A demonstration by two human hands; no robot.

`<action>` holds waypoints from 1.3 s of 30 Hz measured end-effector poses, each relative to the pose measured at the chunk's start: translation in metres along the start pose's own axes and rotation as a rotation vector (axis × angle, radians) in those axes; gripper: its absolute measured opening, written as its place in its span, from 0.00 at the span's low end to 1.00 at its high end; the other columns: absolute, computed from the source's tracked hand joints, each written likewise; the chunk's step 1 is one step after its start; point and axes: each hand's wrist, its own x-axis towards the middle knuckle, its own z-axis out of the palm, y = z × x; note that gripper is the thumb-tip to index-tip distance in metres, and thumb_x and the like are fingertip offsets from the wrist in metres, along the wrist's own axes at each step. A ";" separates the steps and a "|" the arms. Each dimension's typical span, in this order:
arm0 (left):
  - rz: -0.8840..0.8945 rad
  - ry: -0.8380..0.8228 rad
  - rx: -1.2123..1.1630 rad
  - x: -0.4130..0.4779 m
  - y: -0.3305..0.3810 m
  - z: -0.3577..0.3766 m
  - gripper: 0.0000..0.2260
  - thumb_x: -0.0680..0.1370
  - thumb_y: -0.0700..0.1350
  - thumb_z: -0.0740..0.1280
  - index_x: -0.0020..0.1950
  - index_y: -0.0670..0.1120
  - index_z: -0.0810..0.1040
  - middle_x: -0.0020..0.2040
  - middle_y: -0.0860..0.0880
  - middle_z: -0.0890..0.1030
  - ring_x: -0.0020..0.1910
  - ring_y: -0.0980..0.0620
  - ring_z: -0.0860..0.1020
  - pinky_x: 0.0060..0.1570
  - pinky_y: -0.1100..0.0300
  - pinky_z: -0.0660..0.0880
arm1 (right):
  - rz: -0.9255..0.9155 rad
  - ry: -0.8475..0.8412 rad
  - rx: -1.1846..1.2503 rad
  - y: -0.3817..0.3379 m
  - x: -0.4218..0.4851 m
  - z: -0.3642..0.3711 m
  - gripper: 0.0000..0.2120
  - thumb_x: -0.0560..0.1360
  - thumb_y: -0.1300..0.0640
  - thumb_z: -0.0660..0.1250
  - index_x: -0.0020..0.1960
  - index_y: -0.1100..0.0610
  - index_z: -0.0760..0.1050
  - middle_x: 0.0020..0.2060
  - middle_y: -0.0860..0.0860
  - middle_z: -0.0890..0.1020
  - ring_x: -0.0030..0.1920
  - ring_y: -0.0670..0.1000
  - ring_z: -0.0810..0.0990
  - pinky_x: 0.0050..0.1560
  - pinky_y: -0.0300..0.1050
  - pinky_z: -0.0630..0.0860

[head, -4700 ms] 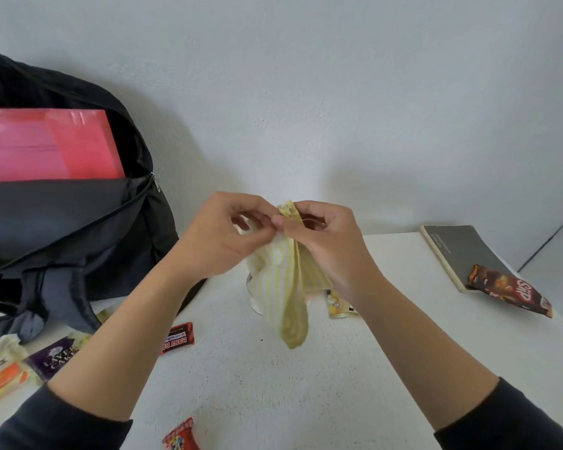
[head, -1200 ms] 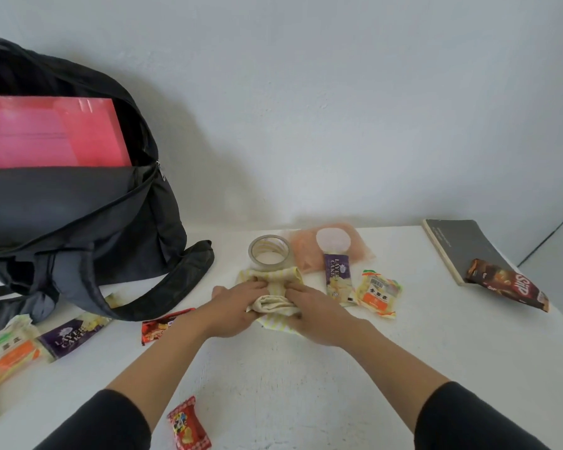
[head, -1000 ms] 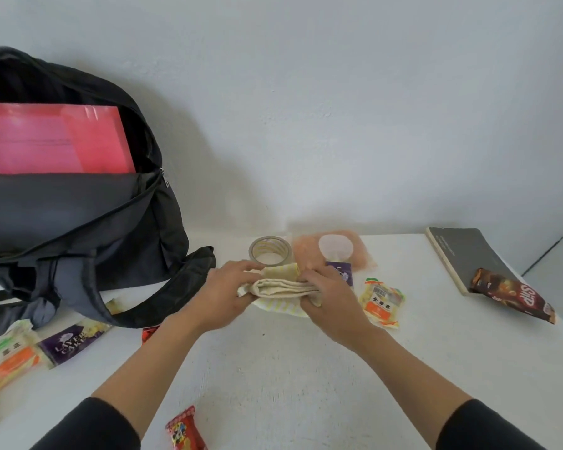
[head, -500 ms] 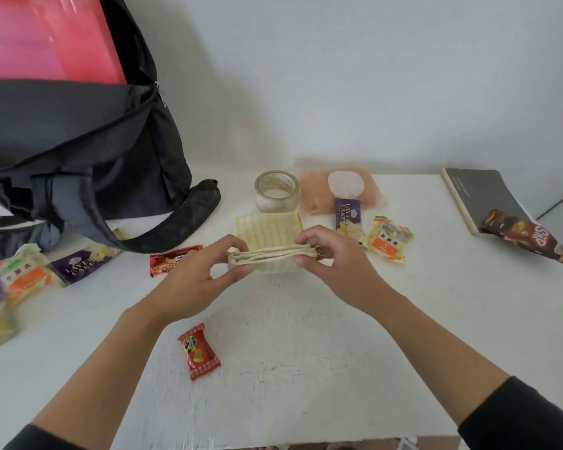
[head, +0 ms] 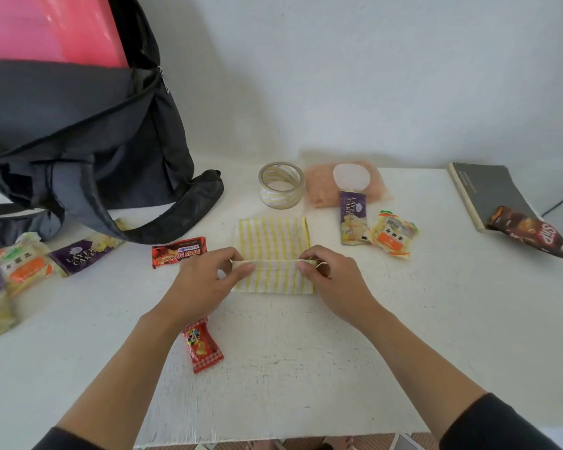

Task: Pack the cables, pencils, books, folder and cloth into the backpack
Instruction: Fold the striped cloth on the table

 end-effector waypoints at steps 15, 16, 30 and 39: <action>0.405 0.267 0.143 0.009 -0.011 0.018 0.09 0.75 0.42 0.77 0.52 0.52 0.83 0.53 0.55 0.76 0.50 0.57 0.73 0.50 0.58 0.72 | -0.211 0.179 -0.366 0.001 0.017 0.005 0.08 0.75 0.52 0.74 0.49 0.52 0.77 0.45 0.45 0.71 0.35 0.49 0.73 0.34 0.43 0.72; 0.471 0.251 0.210 0.012 -0.013 0.017 0.07 0.75 0.41 0.77 0.49 0.51 0.85 0.53 0.55 0.78 0.51 0.55 0.73 0.52 0.56 0.70 | -0.264 0.178 -0.366 0.002 0.019 0.004 0.07 0.75 0.54 0.75 0.47 0.53 0.78 0.44 0.45 0.73 0.35 0.47 0.72 0.34 0.42 0.71; 0.406 -0.088 0.216 0.008 -0.037 0.003 0.28 0.76 0.71 0.64 0.75 0.65 0.70 0.73 0.66 0.66 0.71 0.70 0.61 0.68 0.52 0.59 | -0.488 -0.179 -0.534 0.032 0.013 -0.021 0.27 0.75 0.37 0.70 0.66 0.53 0.80 0.67 0.44 0.74 0.64 0.48 0.70 0.66 0.44 0.70; 0.409 0.025 0.102 0.026 -0.033 -0.002 0.17 0.81 0.62 0.63 0.58 0.53 0.85 0.57 0.62 0.78 0.57 0.58 0.79 0.62 0.45 0.69 | -0.472 -0.214 -0.477 0.036 0.025 -0.031 0.22 0.74 0.48 0.68 0.66 0.51 0.79 0.60 0.44 0.80 0.53 0.49 0.75 0.58 0.39 0.72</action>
